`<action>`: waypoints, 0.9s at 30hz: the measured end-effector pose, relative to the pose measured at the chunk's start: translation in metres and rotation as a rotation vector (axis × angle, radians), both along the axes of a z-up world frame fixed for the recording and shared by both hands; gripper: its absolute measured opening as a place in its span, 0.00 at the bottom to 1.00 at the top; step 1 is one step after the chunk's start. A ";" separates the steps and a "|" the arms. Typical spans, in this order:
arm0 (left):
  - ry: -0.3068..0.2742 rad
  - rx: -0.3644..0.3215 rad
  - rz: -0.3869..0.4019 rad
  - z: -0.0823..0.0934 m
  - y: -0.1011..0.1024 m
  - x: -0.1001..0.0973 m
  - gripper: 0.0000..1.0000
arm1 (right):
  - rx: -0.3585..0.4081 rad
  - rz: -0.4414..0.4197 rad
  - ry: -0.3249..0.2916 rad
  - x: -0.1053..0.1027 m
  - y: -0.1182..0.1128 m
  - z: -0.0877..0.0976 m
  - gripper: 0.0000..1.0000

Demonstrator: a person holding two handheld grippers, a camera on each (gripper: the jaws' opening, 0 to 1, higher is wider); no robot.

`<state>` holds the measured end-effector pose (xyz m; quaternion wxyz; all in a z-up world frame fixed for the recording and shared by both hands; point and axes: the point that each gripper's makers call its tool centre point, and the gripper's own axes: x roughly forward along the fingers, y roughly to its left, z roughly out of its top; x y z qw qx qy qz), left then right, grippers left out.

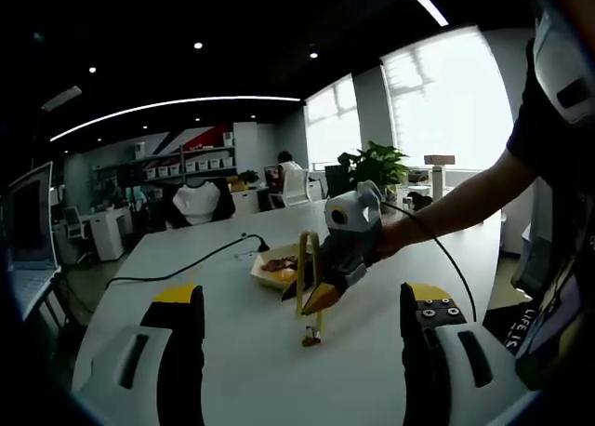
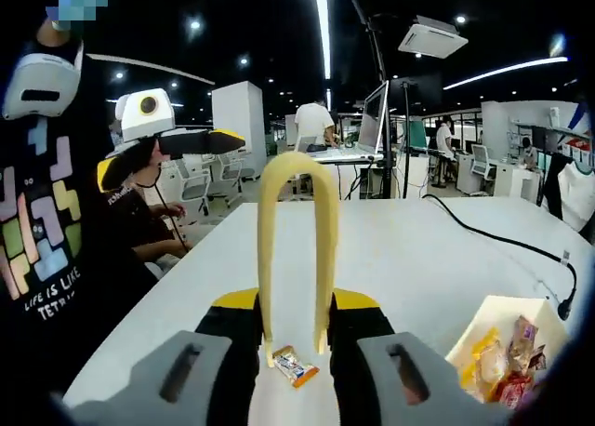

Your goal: Place the target food into the container with the food tongs after gripping and lifting it, then release it inside without dropping or visibly crushing the food.

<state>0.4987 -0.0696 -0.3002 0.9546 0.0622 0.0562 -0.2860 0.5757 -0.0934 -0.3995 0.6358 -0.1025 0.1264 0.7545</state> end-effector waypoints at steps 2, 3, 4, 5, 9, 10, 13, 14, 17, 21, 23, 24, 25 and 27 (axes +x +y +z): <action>0.001 0.006 -0.002 0.000 -0.001 0.000 0.92 | 0.006 0.010 0.000 0.000 -0.001 -0.001 0.24; -0.002 0.005 -0.002 0.000 -0.001 0.001 0.92 | 0.001 0.017 -0.001 -0.001 -0.001 -0.003 0.24; -0.003 0.001 -0.002 0.001 -0.001 0.001 0.92 | -0.005 0.015 -0.003 0.000 0.000 -0.005 0.24; -0.002 -0.002 0.000 0.001 -0.001 0.001 0.92 | -0.014 0.022 0.001 -0.001 0.001 -0.006 0.24; 0.004 0.000 0.005 -0.002 -0.001 0.002 0.92 | -0.086 0.069 -0.039 -0.006 0.002 -0.017 0.24; 0.007 -0.003 0.005 -0.003 -0.001 0.003 0.92 | -0.098 0.085 -0.046 -0.008 0.001 -0.019 0.24; 0.004 -0.007 0.003 -0.002 -0.002 0.002 0.92 | -0.100 0.097 -0.061 -0.008 0.003 -0.019 0.24; 0.004 -0.006 0.000 -0.002 -0.003 0.002 0.92 | -0.095 0.103 -0.052 -0.010 0.003 -0.018 0.24; 0.005 -0.006 -0.001 -0.002 -0.003 0.002 0.92 | -0.099 0.106 -0.057 -0.010 0.004 -0.020 0.24; 0.009 -0.010 0.003 -0.004 0.000 0.003 0.92 | -0.110 0.100 -0.058 -0.011 0.002 -0.024 0.23; 0.008 -0.014 0.003 -0.003 0.000 0.003 0.92 | -0.106 0.082 -0.066 -0.012 0.001 -0.023 0.22; 0.008 -0.014 0.003 -0.003 0.000 0.002 0.92 | -0.108 0.074 -0.070 -0.012 0.001 -0.023 0.21; 0.009 -0.013 0.003 -0.004 -0.001 0.003 0.92 | -0.115 0.066 -0.065 -0.014 0.001 -0.023 0.20; 0.009 -0.011 0.001 -0.004 -0.001 0.003 0.92 | -0.139 0.007 -0.089 -0.013 0.000 -0.024 0.18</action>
